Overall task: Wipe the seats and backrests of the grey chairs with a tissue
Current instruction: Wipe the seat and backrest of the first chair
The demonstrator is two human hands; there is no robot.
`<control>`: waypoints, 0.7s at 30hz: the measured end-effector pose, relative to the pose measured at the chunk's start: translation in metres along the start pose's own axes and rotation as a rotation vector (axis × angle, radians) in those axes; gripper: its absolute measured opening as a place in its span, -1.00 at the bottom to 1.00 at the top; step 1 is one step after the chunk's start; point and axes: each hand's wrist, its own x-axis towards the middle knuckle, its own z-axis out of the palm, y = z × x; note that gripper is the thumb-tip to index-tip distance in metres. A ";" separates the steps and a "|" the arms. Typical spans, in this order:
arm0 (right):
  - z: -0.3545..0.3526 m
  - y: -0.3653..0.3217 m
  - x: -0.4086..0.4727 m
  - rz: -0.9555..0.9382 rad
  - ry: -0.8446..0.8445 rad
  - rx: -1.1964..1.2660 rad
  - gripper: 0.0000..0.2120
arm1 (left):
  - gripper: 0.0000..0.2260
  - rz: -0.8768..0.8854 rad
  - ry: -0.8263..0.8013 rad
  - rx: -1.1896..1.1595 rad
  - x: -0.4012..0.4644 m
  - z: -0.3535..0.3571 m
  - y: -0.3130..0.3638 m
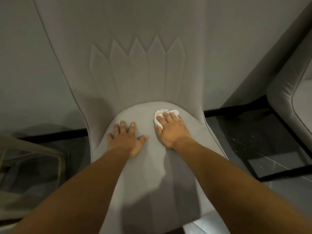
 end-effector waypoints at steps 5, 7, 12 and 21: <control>-0.035 0.008 -0.042 0.082 -0.146 -0.037 -0.52 | -0.38 0.032 -0.153 0.077 -0.061 -0.022 0.014; -0.051 0.008 -0.060 0.128 -0.214 -0.060 -0.50 | -0.38 0.022 -0.209 0.093 -0.088 -0.034 0.015; -0.106 0.004 -0.117 0.192 -0.311 -0.017 -0.49 | -0.39 0.047 -0.220 0.177 -0.159 -0.080 0.012; -0.290 -0.002 -0.193 0.231 -0.264 0.030 -0.49 | -0.40 0.082 -0.120 0.259 -0.263 -0.236 0.055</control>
